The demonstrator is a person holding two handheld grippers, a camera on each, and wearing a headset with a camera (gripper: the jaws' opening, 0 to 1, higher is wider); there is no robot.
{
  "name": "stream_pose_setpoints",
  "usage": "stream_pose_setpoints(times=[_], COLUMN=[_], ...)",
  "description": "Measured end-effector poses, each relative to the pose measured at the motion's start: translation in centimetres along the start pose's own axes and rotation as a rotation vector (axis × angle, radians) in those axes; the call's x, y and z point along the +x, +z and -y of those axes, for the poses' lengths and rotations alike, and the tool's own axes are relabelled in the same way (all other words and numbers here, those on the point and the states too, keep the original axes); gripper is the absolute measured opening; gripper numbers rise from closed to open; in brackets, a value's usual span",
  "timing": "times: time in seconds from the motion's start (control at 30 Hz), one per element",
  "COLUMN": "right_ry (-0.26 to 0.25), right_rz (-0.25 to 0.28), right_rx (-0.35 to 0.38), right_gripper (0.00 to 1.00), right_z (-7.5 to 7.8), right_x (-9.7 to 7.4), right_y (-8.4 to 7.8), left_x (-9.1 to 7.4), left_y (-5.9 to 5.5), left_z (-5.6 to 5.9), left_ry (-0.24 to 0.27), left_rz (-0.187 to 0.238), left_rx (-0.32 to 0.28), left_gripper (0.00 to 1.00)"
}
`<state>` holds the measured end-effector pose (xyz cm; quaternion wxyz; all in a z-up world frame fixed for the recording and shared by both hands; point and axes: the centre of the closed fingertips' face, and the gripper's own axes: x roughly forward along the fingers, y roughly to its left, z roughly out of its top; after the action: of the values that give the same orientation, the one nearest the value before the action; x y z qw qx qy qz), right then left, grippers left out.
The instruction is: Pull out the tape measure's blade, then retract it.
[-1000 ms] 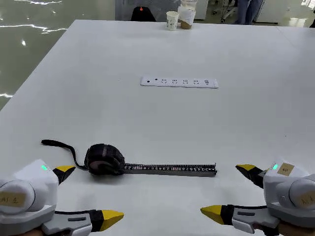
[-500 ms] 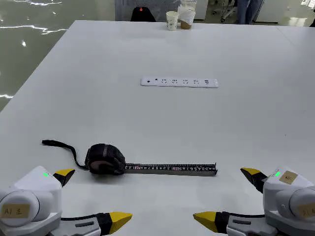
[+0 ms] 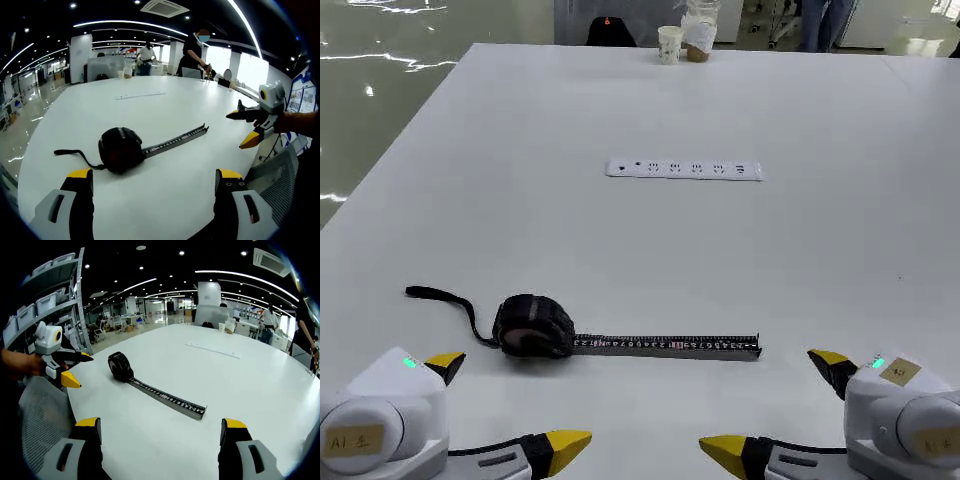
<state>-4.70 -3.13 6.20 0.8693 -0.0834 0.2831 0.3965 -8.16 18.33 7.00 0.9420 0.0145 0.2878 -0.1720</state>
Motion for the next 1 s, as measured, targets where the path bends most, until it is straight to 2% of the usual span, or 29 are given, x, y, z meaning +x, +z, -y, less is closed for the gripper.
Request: stream_pose_setpoints(times=[0.27, 0.4, 0.53, 0.63, 0.77, 1.0], right_ry=[-0.045, -0.052, -0.056, -0.058, -0.080, -0.106], right_rz=[-0.009, 0.004, 0.002, 0.004, 0.010, -0.003], right_rx=[0.033, 0.044, 0.047, 0.059, 0.070, 0.095], right_gripper=[0.99, 0.99, 0.99, 0.99, 0.99, 0.99], right_z=[-0.2, -0.6, -1.1, -1.4, -1.6, -1.8], right_x=[-0.2, -0.4, -0.3, -0.2, -0.4, -0.3], right_y=[0.1, 0.6, 0.7, 0.7, 1.0, 0.9], left_x=[-0.1, -0.1, 0.0, -0.1, -0.3, -0.2], left_y=[0.2, 0.1, 0.2, 0.5, 0.7, 0.4], left_z=[0.5, 0.7, 1.2, 0.8, 0.7, 1.2], left_ry=[0.019, 0.039, 0.034, 0.064, 0.089, 0.084], left_rz=[-0.004, -0.012, -0.004, 0.015, 0.017, 0.008], left_rx=[-0.003, -0.009, -0.024, -0.038, -0.034, -0.051], left_gripper=[0.99, 0.99, 0.99, 0.99, 0.99, 0.99])
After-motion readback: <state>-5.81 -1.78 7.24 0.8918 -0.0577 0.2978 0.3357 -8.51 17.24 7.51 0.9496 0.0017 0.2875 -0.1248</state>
